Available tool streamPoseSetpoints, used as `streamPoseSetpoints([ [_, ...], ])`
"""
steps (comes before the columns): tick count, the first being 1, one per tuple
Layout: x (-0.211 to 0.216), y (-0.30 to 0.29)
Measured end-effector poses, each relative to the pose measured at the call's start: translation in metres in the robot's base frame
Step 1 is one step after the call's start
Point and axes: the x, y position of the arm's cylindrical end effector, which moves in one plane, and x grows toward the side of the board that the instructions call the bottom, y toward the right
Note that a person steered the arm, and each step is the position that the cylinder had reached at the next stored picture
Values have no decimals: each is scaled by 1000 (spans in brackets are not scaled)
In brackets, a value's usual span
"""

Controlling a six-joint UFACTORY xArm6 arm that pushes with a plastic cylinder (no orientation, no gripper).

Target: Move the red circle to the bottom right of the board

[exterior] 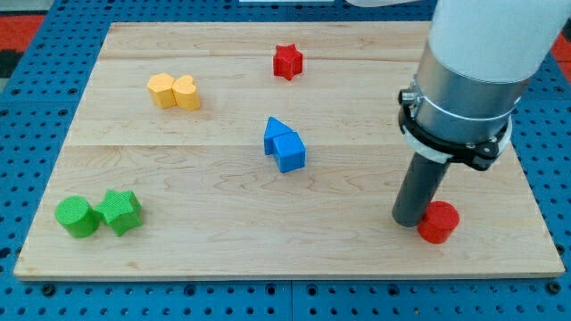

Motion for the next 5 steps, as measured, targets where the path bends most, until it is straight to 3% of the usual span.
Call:
streamPoseSetpoints([
  [5,7,29],
])
